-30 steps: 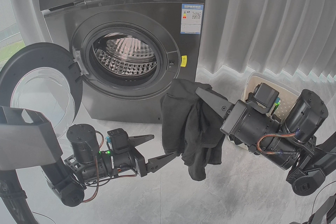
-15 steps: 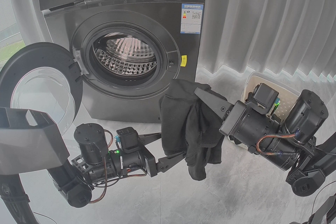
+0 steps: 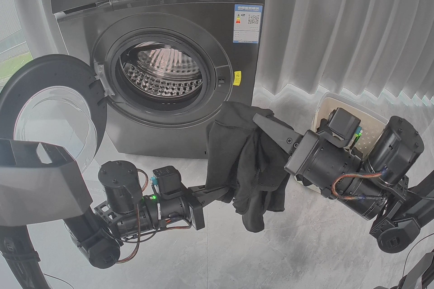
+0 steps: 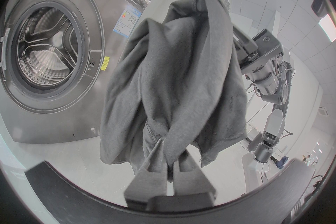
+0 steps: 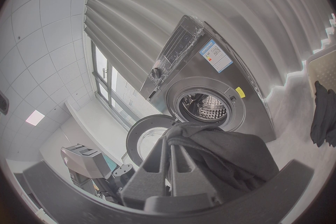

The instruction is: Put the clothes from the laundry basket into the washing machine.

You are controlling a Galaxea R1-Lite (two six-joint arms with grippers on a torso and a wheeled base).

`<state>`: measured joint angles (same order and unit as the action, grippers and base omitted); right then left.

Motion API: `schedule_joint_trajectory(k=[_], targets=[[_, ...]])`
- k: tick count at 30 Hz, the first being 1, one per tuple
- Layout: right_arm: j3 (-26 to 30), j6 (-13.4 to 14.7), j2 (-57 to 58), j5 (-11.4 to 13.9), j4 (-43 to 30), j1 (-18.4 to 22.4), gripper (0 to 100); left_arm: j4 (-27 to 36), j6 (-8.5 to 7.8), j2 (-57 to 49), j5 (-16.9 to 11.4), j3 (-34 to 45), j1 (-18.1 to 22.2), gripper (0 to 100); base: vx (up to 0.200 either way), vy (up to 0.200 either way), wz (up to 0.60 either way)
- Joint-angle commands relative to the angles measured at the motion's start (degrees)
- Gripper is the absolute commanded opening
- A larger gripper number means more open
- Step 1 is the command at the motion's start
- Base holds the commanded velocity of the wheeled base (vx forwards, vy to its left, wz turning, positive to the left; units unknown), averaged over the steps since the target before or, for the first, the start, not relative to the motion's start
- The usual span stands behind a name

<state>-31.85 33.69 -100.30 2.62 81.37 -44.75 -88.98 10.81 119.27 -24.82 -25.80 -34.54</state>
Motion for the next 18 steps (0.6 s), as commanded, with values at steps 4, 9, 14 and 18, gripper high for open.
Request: schedule_joint_trajectory(k=[4,9,14,18], targets=[[2.8,-0.3,0.0,0.2,0.0,1.9,0,-0.1,0.44,-7.8,0.0,1.7,0.0,0,0.0,0.0,0.0],[3.7,-1.0,-0.1,1.1,0.0,2.4,0,-0.1,0.7,-15.2,-0.1,4.6,-1.1,0,0.0,0.0,0.0],[4.8,-1.3,-0.2,2.7,0.0,2.1,100,-0.1,1.23,-18.2,-0.1,5.2,-2.6,0,0.0,0.0,0.0],[6.9,-1.5,-0.1,2.7,-0.2,1.9,100,-0.1,1.4,-19.4,0.0,4.9,-2.9,0,0.0,0.0,0.0]])
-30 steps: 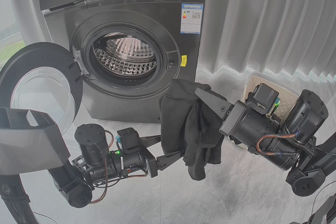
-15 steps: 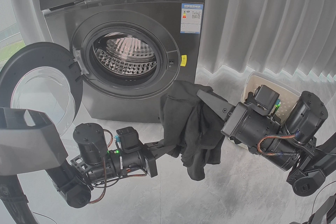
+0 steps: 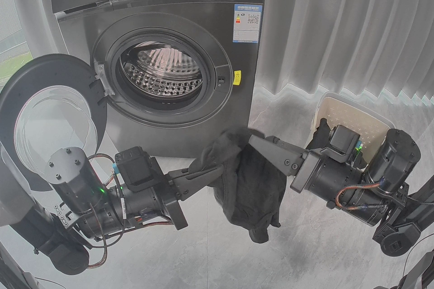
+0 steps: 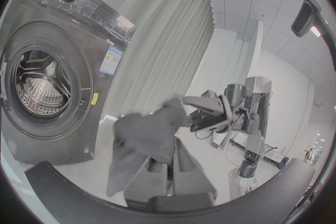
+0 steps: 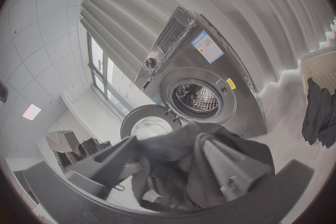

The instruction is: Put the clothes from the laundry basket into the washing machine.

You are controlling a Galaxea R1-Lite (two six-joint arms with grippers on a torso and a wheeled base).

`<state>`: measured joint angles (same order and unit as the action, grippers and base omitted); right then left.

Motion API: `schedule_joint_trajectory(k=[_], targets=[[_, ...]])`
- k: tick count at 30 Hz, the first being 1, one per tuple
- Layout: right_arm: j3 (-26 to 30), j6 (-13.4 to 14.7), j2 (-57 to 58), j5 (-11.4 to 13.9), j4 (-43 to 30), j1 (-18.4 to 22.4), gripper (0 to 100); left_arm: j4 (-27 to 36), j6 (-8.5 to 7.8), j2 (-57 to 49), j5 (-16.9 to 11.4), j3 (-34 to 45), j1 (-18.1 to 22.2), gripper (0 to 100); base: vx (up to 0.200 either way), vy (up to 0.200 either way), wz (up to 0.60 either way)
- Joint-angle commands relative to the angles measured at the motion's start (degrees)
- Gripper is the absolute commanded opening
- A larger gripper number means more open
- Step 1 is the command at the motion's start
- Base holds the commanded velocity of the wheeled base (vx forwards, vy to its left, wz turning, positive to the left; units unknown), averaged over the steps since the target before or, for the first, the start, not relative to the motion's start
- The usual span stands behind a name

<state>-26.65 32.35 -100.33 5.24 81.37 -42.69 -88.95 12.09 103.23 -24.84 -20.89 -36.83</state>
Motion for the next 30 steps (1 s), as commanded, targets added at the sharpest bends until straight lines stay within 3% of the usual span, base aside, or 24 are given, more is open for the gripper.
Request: schedule_joint_trajectory(k=[1,4,8,11,14,15,17,22,30], targets=[[2.4,-0.4,0.0,0.0,-0.5,0.2,100,0.0,0.48,-3.8,0.1,-0.2,-0.6,0,0.0,0.0,0.0],[4.9,-3.5,-0.2,-0.1,-0.3,0.8,100,-0.1,1.44,-4.4,0.3,-0.6,-1.5,0,0.0,0.0,0.0],[5.6,-8.7,-0.5,0.0,0.0,4.7,100,0.0,1.88,-4.8,4.0,-2.4,-2.4,0,0.0,0.0,0.0],[5.3,-9.2,-0.5,0.1,-0.1,6.4,100,0.0,2.41,-4.7,6.7,-4.1,-3.0,0,0.0,0.0,0.0],[5.3,-9.2,-0.5,0.1,-0.1,6.4,100,0.0,2.41,-4.7,6.7,-4.1,-3.0,0,0.0,0.0,0.0],[7.0,-10.9,-1.4,0.1,-0.2,10.0,100,0.0,2.58,-4.8,9.8,-6.4,-3.5,0,0.0,0.0,0.0],[7.9,-12.1,-3.1,0.1,-0.1,12.4,100,-0.1,2.58,-4.8,11.0,-7.3,-3.5,0,0.0,0.0,0.0],[10.3,-12.7,-8.0,0.2,0.1,15.1,100,-0.1,2.23,-4.9,11.6,-7.4,-3.4,0,0.0,0.0,0.0],[13.4,-13.3,-13.7,0.5,7.5,14.0,100,-0.1,1.97,-4.9,11.8,-7.9,-3.4,0,0.0,0.0,0.0]])
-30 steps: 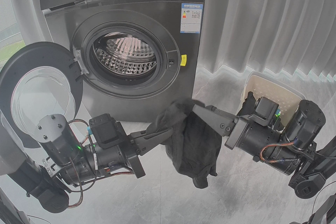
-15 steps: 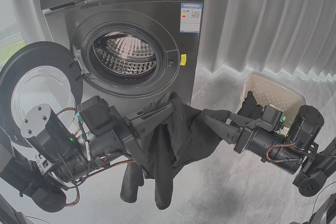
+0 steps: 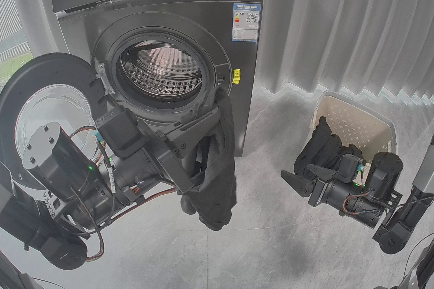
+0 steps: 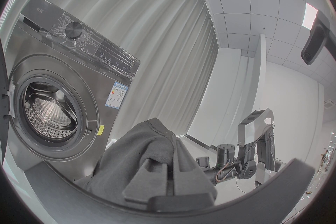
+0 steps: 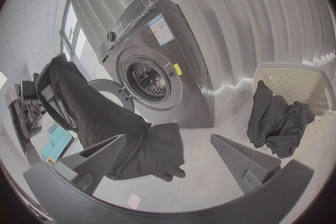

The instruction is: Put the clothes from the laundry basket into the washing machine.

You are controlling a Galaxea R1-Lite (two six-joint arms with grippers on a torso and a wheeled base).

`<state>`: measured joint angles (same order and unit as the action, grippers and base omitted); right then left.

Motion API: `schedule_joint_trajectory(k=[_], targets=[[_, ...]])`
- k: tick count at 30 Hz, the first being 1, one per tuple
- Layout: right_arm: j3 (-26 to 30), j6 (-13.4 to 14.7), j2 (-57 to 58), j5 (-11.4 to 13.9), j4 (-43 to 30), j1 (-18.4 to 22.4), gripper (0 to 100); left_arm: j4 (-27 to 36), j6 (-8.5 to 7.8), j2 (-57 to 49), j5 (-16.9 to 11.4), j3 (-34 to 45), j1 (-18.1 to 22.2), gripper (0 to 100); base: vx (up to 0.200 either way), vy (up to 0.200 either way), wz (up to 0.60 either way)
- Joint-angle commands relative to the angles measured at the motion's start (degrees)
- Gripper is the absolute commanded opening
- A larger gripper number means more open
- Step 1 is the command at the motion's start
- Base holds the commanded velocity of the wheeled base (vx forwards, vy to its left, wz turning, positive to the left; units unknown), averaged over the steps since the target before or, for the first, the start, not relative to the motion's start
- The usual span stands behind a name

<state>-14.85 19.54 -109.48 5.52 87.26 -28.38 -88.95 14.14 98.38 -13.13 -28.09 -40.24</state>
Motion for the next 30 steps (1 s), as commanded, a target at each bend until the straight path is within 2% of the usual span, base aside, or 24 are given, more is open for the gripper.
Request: schedule_joint_trajectory(k=[1,4,6,8,9,11,15,18,20,22,23,30], targets=[[2.0,-1.7,-4.8,0.3,1.6,-0.6,100,-0.1,-0.08,0.0,0.2,-0.9,-0.1,0,0.0,0.0,0.0],[3.9,-3.2,-4.7,1.4,1.6,-2.0,100,-0.1,0.01,-0.2,0.3,-1.2,-0.1,0,0.0,0.0,0.0],[4.0,-3.2,-4.5,1.5,1.6,-2.7,100,-0.1,0.19,-0.5,1.4,-1.5,0.0,0,0.0,0.0,0.0],[4.0,-3.2,-4.5,1.5,1.6,-2.7,100,-0.1,0.19,-0.5,1.4,-1.5,0.0,0,0.0,0.0,0.0],[3.9,-3.3,-4.2,1.5,1.6,-3.2,100,0.0,0.45,-0.5,3.4,-2.1,-0.1,0,0.0,0.0,0.0],[4.0,-3.5,-3.6,1.5,1.7,-3.5,100,0.0,0.54,-0.5,4.1,-2.9,-0.2,0,0.0,0.0,0.0],[3.8,-2.3,2.0,1.5,1.5,-7.2,100,0.1,0.62,-0.1,6.3,-4.5,-1.1,0,0.0,0.0,0.0],[2.8,-2.5,2.9,1.5,1.5,-7.1,100,0.2,0.54,0.1,7.8,-5.1,-1.6,0,0.0,0.0,0.0],[1.8,-4.1,2.9,1.4,1.5,-7.0,100,0.4,0.54,1.3,10.0,-6.6,-2.2,0,0.0,0.0,0.0],[1.8,-4.9,2.8,1.4,1.5,-7.0,100,0.4,0.54,1.6,10.6,-7.1,-2.2,0,0.0,0.0,0.0],[2.0,-6.3,2.4,1.4,1.5,-7.6,100,0.4,0.54,2.6,11.4,-7.9,-2.2,0,0.0,0.0,0.0],[-1.7,-7.9,-0.6,1.2,1.5,-9.0,100,2.1,0.54,4.2,11.8,-10.4,-2.8,0,0.0,0.0,0.0]])
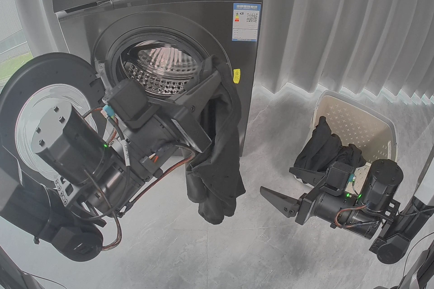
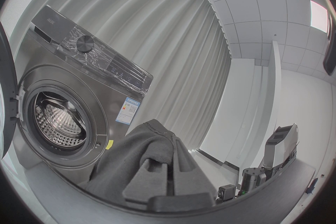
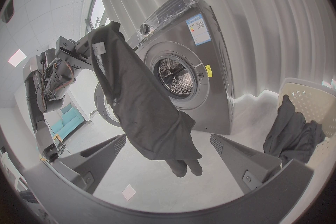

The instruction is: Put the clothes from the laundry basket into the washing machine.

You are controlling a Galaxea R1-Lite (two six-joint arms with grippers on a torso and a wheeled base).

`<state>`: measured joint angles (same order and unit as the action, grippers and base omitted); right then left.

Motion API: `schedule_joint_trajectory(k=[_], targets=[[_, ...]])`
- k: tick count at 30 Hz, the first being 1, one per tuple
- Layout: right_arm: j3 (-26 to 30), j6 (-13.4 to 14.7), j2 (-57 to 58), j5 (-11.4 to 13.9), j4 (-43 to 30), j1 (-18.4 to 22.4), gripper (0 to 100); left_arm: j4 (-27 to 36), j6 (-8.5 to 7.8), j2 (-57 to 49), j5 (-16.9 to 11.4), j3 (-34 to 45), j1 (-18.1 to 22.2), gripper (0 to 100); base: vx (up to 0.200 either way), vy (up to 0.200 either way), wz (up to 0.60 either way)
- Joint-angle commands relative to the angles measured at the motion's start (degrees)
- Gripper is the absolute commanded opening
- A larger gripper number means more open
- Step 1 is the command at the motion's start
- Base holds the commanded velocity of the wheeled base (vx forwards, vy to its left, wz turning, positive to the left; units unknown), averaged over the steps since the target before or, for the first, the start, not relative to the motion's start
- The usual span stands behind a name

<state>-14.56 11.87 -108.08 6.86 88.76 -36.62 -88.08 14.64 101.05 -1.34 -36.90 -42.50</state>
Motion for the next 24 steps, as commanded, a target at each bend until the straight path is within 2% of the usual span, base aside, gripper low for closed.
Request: schedule_joint_trajectory(k=[1,7,12,24], targets=[[-2.3,-0.3,-3.2,-0.1,0.0,-1.0,100,2.5,0.04,1.4,-0.1,-2.1,-1.0,0,0.0,0.0,0.0],[-4.0,0.3,-5.5,-0.2,0.1,-3.1,100,6.3,0.3,2.0,-0.2,-6.7,-2.1,0,0.0,0.0,0.0],[-4.3,0.3,-7.8,-0.3,0.1,-3.6,100,6.7,0.3,2.9,-0.1,-8.0,-2.7,0,0.0,0.0,0.0],[-10.2,0.2,-11.2,-0.4,0.1,-2.0,100,6.4,0.21,2.9,0.6,-8.1,-5.2,0,0.0,0.0,0.0]])
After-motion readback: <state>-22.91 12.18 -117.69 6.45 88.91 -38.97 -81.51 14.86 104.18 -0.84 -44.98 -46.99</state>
